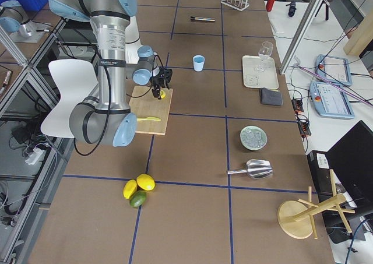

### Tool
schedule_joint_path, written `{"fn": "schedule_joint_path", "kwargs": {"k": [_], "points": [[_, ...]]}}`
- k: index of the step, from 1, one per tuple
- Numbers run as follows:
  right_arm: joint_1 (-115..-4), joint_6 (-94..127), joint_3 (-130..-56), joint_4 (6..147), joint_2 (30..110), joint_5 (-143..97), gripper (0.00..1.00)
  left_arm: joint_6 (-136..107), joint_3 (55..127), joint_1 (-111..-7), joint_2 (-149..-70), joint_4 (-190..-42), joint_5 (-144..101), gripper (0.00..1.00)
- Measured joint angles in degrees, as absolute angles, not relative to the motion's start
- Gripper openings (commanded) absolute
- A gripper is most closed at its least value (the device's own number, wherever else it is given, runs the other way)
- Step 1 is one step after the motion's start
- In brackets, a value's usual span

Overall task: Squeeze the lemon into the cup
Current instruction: 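Close the right gripper on the lemon slice and squeeze it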

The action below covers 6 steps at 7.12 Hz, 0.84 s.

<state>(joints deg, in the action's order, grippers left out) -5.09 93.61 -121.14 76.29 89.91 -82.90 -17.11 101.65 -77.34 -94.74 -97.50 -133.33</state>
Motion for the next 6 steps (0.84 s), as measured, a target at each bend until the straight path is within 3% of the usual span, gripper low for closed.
{"fn": "schedule_joint_path", "kwargs": {"k": [4,6], "points": [[-5.65,93.62,-121.17,76.37,90.0,-83.69,0.76,-17.14,101.65,-77.34,-94.75,-97.55,-133.33,1.0],[-5.71,93.68,-121.25,76.38,89.86,-83.54,0.67,-17.14,101.71,-77.34,-94.75,-97.52,-133.33,1.0]]}}
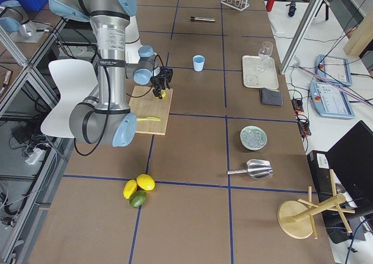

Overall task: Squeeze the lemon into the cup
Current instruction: 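Close the right gripper on the lemon slice and squeeze it, then lift the lemon slice with the right gripper and carry it over the blue cup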

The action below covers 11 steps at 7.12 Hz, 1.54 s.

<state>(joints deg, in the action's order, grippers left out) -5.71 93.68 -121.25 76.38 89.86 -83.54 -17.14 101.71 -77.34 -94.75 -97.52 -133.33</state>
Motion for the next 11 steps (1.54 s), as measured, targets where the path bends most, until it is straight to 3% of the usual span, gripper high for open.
{"fn": "schedule_joint_path", "kwargs": {"k": [5,11], "points": [[-6.0,93.69,-121.51,76.39,89.91,-83.55,0.57,-17.28,101.97,-77.34,-94.75,-97.47,-133.33,1.0],[-9.8,93.61,-123.0,76.87,90.34,-86.87,0.58,-17.58,102.22,-77.34,-94.81,-97.47,-133.33,1.0]]}}
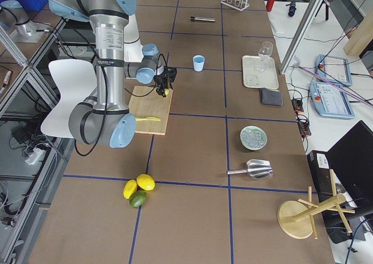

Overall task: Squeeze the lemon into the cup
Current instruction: 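Lift the lemon slice with the right gripper and carry it over the blue cup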

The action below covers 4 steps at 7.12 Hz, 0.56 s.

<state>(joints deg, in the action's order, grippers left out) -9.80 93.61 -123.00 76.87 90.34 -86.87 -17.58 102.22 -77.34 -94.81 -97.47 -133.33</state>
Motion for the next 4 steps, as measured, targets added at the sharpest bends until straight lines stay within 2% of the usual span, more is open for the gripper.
{"fn": "schedule_joint_path", "kwargs": {"k": [2,4], "points": [[-10.63,93.6,-124.62,77.47,90.68,-87.44,0.58,-17.94,102.28,-77.34,-94.83,-97.47,-133.33,1.0],[-11.33,93.6,-129.2,82.62,90.33,-88.11,0.58,-18.01,102.3,-77.34,-94.8,-97.47,-133.33,1.0]]}}
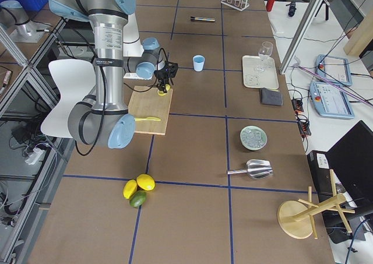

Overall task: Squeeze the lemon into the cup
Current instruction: 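Lift the lemon slice with the right gripper and carry it over the blue cup, then lower the lemon slice into the blue cup and open the right gripper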

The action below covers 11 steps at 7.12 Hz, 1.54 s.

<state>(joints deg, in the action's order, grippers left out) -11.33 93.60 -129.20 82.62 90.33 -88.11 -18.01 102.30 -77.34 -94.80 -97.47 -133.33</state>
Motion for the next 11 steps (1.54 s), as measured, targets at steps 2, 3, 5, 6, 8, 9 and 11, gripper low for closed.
{"fn": "schedule_joint_path", "kwargs": {"k": [2,3,5,6,8,9,11], "points": [[-14.36,93.6,-134.47,91.62,86.88,-91.44,0.58,-18.02,102.31,-77.34,-94.82,-97.47,-133.33,1.0],[-16.21,93.56,-134.92,98.05,81.16,-93.35,0.58,-18.02,102.31,-77.34,-94.83,-97.47,-133.35,1.0],[-19.34,92.38,-131.49,108.14,67.68,-94.38,0.58,-18.02,102.1,-77.34,-94.78,-97.47,-134.2,1.0],[-20.79,91.4,-127.94,109.61,62.67,-94.36,0.57,-18.02,101.93,-77.34,-94.76,-97.47,-134.89,1.0],[-23.18,89.92,-117.63,108.58,53.25,-94.31,0.57,-18.06,101.92,-77.34,-94.75,-97.47,-135.3,1.0],[-24.19,89.64,-111.43,104.92,49.76,-94.31,0.58,-18.04,101.97,-77.33,-94.74,-97.47,-135.36,1.0],[-25.3,89.57,-102.01,99.44,45.13,-94.31,0.58,-18.1,102.11,-77.27,-94.76,-97.47,-135.43,1.0]]}}
